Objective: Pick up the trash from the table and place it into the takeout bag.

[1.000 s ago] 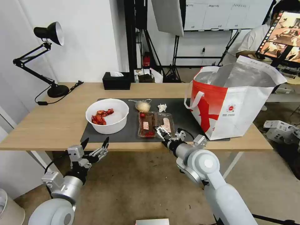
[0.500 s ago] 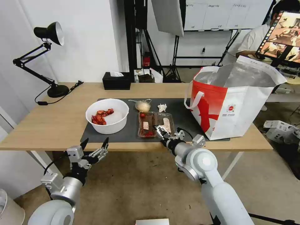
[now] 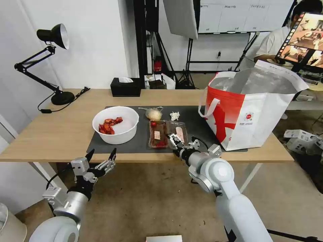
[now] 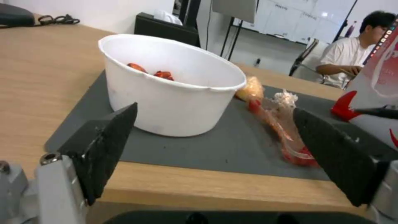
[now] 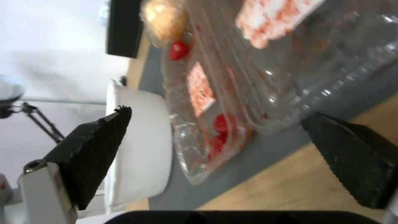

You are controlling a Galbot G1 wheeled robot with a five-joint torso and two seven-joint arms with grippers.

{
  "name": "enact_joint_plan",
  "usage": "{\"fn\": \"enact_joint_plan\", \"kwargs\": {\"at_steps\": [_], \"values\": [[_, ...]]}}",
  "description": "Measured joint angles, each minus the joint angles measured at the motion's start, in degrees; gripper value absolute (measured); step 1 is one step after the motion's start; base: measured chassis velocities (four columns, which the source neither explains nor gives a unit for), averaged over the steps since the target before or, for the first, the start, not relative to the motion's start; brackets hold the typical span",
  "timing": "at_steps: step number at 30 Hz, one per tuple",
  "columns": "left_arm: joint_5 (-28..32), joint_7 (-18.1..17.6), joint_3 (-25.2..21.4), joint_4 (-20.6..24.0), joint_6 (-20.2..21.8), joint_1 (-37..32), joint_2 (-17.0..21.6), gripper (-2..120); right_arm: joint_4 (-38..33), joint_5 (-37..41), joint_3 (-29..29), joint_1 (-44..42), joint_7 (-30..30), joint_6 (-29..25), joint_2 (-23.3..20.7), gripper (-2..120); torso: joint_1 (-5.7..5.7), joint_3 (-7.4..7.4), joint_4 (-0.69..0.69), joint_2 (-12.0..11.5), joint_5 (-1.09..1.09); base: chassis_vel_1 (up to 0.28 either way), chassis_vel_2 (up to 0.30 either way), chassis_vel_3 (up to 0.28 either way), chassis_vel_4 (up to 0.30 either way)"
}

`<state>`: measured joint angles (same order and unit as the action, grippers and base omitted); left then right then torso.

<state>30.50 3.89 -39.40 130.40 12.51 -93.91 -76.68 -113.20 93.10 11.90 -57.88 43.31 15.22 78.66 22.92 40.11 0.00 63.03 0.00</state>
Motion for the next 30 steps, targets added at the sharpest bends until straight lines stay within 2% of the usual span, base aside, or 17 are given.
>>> {"fn": "enact_joint_plan", "kwargs": {"at_steps": [6, 13, 22, 28, 30], "values": [[-0.12, 0.05, 0.04, 0.12, -0.10, -0.27, -0.13, 100, -1.08, -3.92, -0.60, 0.02, -3.80, -1.09, -0.53, 100, 0.00, 0.00, 0.00, 0.00, 0.00, 0.000, 0.000, 0.000, 0.000], [-0.20, 0.19, -0.01, 0.30, -0.94, -1.05, -0.45, 100, -0.49, -13.90, -2.43, 0.21, -10.49, -1.34, -2.37, 100, 0.00, 0.00, 0.00, 0.00, 0.00, 0.000, 0.000, 0.000, 0.000], [-0.39, 0.24, -0.09, 0.76, -1.50, -1.65, -0.70, 100, -0.11, -22.73, -4.27, 2.61, -15.50, -1.33, -3.45, 100, 0.00, 0.00, 0.00, 0.00, 0.00, 0.000, 0.000, 0.000, 0.000], [-0.47, 0.24, -0.40, 0.97, -1.76, -2.12, -0.84, 100, 1.04, -20.83, -6.72, 5.82, -16.72, 0.97, -3.64, 100, 0.00, 0.00, 0.00, 0.00, 0.00, 0.000, 0.000, 0.000, 0.000], [-0.62, 0.25, -0.56, 1.15, -1.89, -2.47, -1.04, 100, 3.13, -17.37, -8.57, 8.53, -13.61, 3.80, -2.83, 100, 0.00, -0.01, 0.01, 0.00, -0.01, 0.000, 0.000, 0.000, 0.000]]}}
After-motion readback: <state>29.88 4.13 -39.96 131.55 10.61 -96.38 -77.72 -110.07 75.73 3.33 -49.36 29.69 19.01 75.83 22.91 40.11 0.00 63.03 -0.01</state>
